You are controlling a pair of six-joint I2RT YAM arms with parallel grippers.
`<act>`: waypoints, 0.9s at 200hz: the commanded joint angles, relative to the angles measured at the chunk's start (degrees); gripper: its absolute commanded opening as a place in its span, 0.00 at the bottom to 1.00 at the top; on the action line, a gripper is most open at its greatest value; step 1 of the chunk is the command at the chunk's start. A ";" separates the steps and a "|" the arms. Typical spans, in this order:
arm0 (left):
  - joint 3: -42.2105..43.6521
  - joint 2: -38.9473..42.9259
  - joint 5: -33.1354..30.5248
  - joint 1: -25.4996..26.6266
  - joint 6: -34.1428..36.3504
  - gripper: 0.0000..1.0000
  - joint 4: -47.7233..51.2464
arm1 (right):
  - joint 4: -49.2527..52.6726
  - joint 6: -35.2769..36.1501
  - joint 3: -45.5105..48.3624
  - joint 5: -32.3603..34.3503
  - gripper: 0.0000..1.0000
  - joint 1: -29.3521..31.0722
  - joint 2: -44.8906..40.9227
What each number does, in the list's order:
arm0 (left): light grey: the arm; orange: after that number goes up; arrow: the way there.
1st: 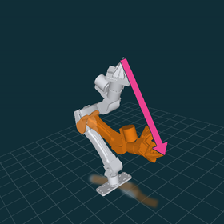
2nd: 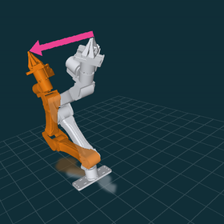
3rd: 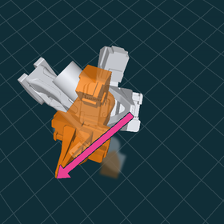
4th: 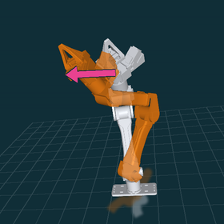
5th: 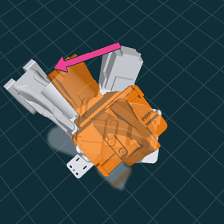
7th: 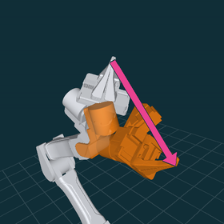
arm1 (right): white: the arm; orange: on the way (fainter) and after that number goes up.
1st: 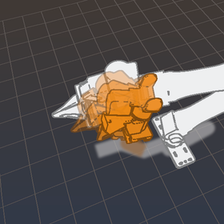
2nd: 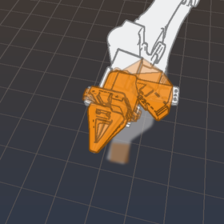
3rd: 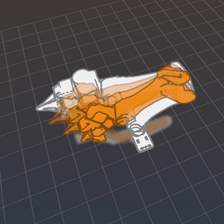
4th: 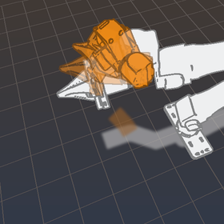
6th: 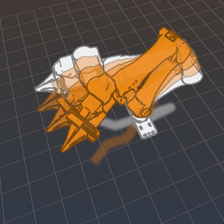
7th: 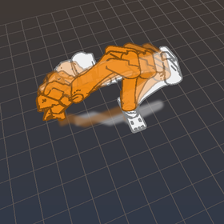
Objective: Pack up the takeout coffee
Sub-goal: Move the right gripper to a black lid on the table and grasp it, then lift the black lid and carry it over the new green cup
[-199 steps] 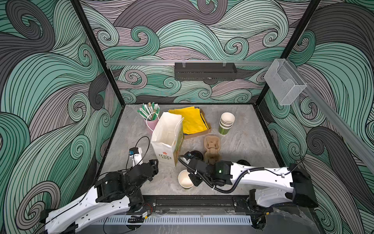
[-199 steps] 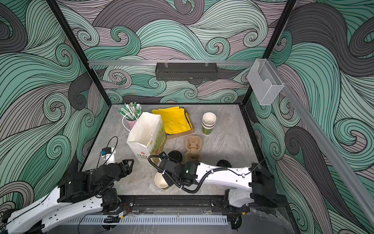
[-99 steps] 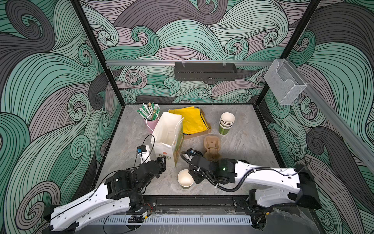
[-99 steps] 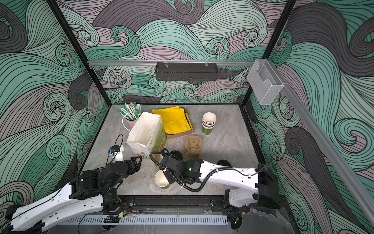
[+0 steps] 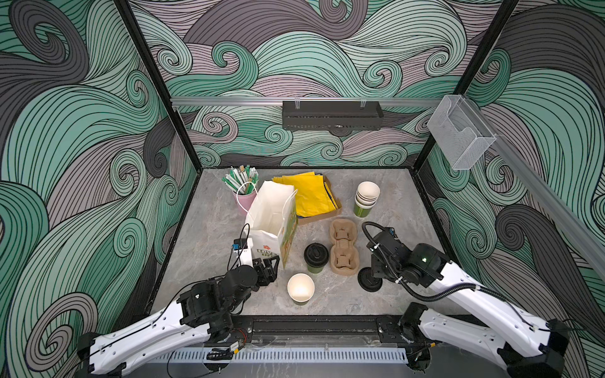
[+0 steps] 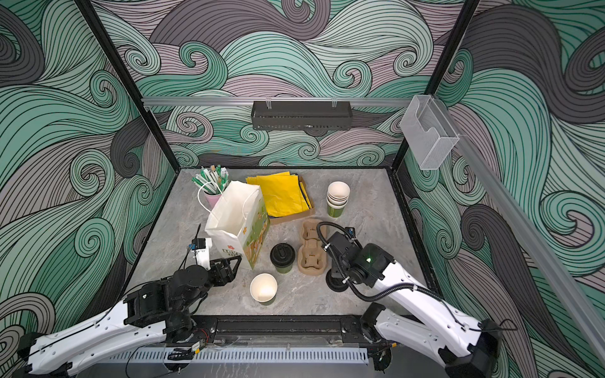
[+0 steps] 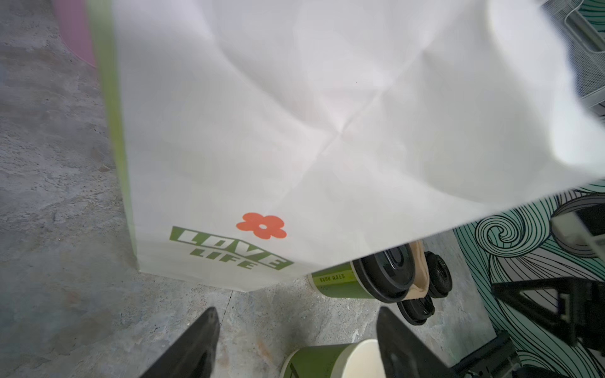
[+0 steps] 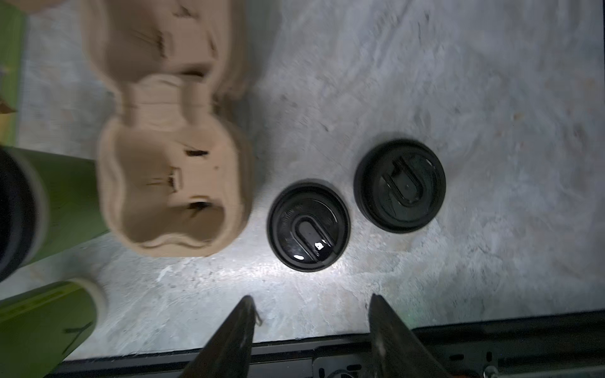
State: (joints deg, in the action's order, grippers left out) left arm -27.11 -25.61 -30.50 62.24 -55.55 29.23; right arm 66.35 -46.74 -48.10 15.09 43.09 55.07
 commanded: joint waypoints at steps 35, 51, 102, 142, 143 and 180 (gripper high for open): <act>-0.48 0.91 -2.42 -0.57 0.42 0.78 -0.85 | -10.25 4.98 7.17 -16.72 0.79 -8.34 4.55; -0.48 0.69 -2.24 -0.62 0.18 0.78 -0.89 | -11.89 6.29 8.17 -16.91 0.83 -9.43 6.05; -1.16 0.07 -2.55 -0.60 0.28 0.78 -0.63 | -17.67 9.59 11.65 -16.25 0.86 -13.40 10.00; -1.36 -0.22 -2.46 -0.63 0.11 0.78 -0.58 | -20.18 10.87 12.04 -16.61 0.86 -13.96 13.13; -1.32 -0.23 -2.46 -0.63 0.10 0.78 -0.54 | -20.24 10.83 12.05 -16.55 0.86 -13.98 13.22; -1.54 -0.15 -2.55 -0.63 0.22 0.78 -0.36 | -20.46 11.53 11.91 -14.50 0.82 -14.06 15.84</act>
State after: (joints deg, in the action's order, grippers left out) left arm -27.11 -25.41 -31.94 62.00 -55.66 28.71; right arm 46.46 -35.97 -36.29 -1.06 29.32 69.49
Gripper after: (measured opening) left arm 0.782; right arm 0.839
